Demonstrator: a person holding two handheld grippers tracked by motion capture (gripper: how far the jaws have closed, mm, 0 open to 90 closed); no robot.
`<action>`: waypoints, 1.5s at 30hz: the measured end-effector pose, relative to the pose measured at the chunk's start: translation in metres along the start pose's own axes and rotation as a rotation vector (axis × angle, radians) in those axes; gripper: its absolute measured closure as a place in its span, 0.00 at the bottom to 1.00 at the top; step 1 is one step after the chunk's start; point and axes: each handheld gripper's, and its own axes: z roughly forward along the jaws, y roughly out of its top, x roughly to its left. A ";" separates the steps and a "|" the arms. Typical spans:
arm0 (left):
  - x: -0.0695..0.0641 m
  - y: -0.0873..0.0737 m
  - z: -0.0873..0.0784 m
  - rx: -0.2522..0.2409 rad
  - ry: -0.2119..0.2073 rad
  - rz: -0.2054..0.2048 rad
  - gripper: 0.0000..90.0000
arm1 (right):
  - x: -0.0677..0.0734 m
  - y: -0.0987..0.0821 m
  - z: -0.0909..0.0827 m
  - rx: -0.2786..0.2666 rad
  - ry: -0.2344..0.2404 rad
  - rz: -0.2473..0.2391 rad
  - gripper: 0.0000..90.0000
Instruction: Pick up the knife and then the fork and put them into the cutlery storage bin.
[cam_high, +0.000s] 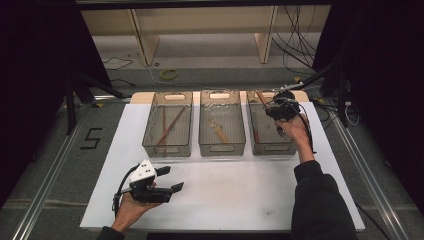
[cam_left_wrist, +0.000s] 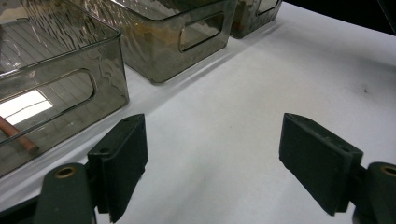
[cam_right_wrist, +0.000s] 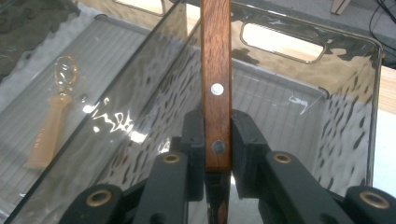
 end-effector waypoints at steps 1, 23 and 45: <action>0.000 0.000 0.000 0.001 0.000 0.000 0.26 | 0.000 0.000 0.001 0.000 -0.001 0.003 0.86; 0.000 0.000 0.000 0.002 -0.001 0.001 0.25 | -0.002 -0.001 0.000 -0.013 0.040 0.057 0.60; 0.001 0.000 0.000 -0.001 -0.002 -0.009 0.25 | 0.047 -0.036 -0.047 -0.155 0.204 -0.007 0.42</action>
